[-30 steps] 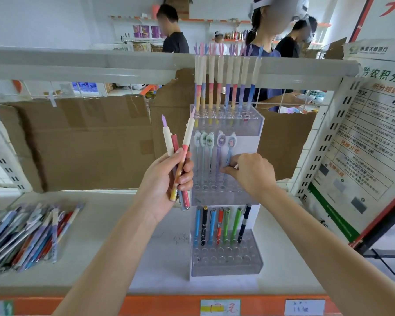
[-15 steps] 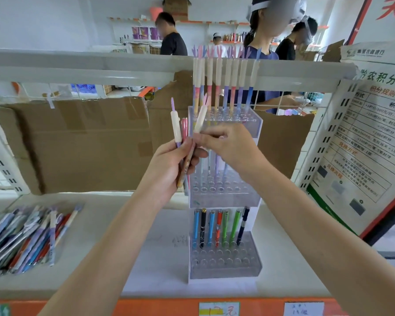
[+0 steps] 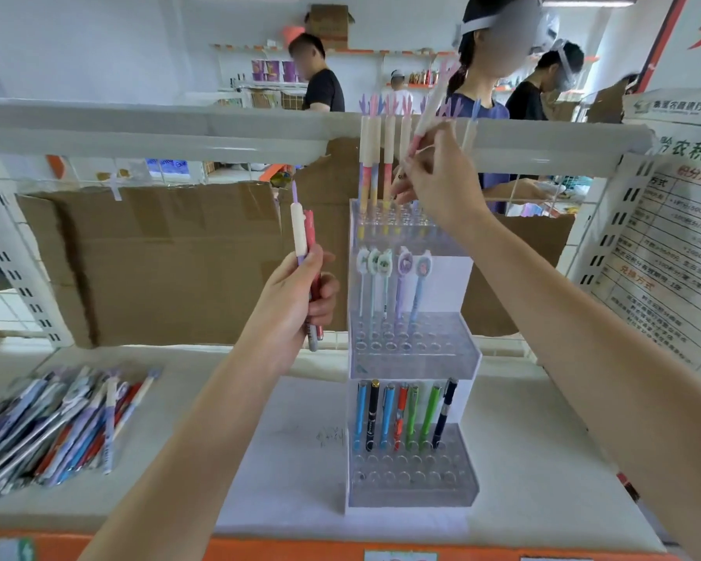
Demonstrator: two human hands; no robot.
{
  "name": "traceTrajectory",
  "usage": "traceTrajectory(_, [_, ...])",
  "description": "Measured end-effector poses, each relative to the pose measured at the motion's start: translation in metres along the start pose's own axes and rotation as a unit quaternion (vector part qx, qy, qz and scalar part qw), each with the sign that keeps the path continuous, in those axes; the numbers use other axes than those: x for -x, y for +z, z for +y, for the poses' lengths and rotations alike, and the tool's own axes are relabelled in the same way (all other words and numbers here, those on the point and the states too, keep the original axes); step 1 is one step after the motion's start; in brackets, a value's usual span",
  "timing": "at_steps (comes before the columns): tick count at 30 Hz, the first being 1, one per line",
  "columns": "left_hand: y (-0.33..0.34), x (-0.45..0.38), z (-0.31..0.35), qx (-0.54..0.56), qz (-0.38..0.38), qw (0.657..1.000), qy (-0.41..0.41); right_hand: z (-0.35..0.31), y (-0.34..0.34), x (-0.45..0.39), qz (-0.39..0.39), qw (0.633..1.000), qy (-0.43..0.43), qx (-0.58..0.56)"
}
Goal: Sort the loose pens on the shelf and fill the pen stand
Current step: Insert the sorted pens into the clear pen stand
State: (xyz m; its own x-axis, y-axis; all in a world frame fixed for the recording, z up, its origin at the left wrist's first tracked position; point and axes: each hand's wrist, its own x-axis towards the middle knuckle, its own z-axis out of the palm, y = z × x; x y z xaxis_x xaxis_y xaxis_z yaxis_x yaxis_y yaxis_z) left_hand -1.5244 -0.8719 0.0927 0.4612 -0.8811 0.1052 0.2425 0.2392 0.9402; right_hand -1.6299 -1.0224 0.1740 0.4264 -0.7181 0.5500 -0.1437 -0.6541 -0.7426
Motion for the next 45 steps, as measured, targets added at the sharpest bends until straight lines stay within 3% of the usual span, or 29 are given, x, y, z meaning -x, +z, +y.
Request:
traceTrajectory(5, [0.0,-0.002,0.0,0.017,-0.003,1.0,-0.017,0.002,0.01,-0.008,-0.004,1.0,0.008,0.009])
traceTrajectory(11, [0.002,0.002,-0.001,0.011,-0.021,1.0,-0.001,0.01,0.022,-0.013,-0.03,0.986,-0.011,0.164])
traceTrajectory(18, [0.0,0.003,-0.002,-0.023,-0.039,0.999,0.013,0.014,0.028,-0.011,-0.008,0.971,-0.004,0.239])
traceTrajectory(24, [0.001,0.0,0.0,0.002,-0.045,0.999,-0.002,0.014,0.026,-0.01,-0.008,0.974,0.013,0.228])
traceTrajectory(30, [0.002,-0.006,0.0,0.02,-0.015,1.0,-0.018,0.004,0.01,0.009,0.03,0.99,0.009,0.137])
traceTrajectory(34, [0.004,-0.011,-0.002,0.052,-0.012,0.999,0.013,-0.011,0.008,0.05,-0.079,0.996,0.012,0.035])
traceTrajectory(37, [0.01,-0.013,-0.005,0.089,-0.03,0.994,0.047,-0.014,0.018,0.068,-0.162,0.983,0.014,0.089])
traceTrajectory(45, [0.018,-0.014,-0.005,0.101,-0.032,0.994,0.0,-0.009,0.033,0.08,-0.168,0.973,-0.027,0.159])
